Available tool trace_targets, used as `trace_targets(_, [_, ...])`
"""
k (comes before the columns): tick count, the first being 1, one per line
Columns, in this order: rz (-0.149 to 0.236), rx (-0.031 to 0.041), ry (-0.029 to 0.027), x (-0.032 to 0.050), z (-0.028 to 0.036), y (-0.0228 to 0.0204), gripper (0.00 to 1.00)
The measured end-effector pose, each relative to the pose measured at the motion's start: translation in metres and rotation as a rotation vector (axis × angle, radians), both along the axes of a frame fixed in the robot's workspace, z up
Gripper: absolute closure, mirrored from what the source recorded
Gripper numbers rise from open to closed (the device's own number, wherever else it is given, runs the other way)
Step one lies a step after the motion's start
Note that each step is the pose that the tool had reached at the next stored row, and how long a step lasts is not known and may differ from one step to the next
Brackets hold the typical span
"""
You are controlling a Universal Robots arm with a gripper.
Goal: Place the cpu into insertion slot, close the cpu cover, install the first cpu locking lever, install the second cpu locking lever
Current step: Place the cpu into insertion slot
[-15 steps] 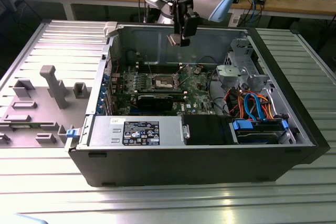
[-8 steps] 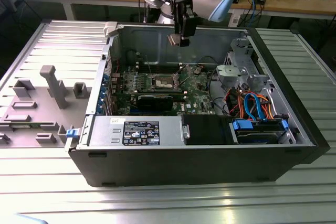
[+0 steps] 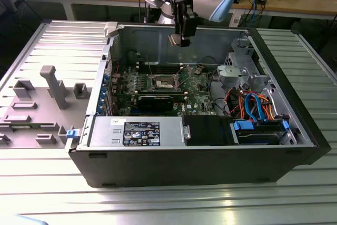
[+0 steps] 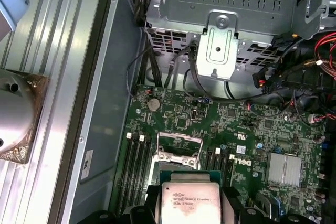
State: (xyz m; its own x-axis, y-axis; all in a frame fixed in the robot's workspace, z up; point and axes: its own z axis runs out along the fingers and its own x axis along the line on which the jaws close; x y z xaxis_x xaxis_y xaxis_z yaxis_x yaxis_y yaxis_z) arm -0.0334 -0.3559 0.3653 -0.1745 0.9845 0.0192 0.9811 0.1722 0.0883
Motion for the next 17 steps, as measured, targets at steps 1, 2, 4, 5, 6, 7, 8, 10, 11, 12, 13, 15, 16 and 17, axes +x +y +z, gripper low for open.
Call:
trace_targets(1, [0.000,0.0000,0.0000,0.0000,0.0000,0.0000,0.45])
trace_targets(2, [0.000,0.0000,0.0000,0.0000,0.0000,0.0000,0.45])
trace_targets(4, [0.000,0.0000,0.0000,0.0000,0.0000,0.0000,0.45])
trace_targets(5, [0.000,0.0001,0.0000,0.0000,0.0000,0.0000,0.45])
trace_targets(6, [-0.001,0.0001,0.0000,0.0000,0.0000,0.0000,0.45])
trace_targets(7, [-0.001,0.0001,0.0000,0.0000,0.0000,0.0000,0.45])
trace_targets(8, [-0.004,0.0000,0.0000,0.0000,0.0000,0.0000,0.45])
trace_targets(10, [-0.013,0.0001,0.0000,0.0000,0.0000,0.0000,0.45])
trace_targets(11, [-0.020,0.0001,0.0000,0.0000,0.0000,0.0000,0.45])
trace_targets(12, [-0.035,0.0001,-0.0001,0.0000,-0.0001,0.0000,0.45])
trace_targets(13, [-0.051,0.0000,0.0000,0.0000,-0.0001,0.0000,0.45])
trace_targets(15, [-0.075,0.0001,0.0000,0.0000,-0.0001,0.0000,0.45])
trace_targets(16, [-0.085,0.0001,0.0000,0.0000,-0.0002,0.0000,0.45])
trace_targets(17, [-0.094,0.0000,0.0000,0.0000,-0.0002,0.0000,0.45])
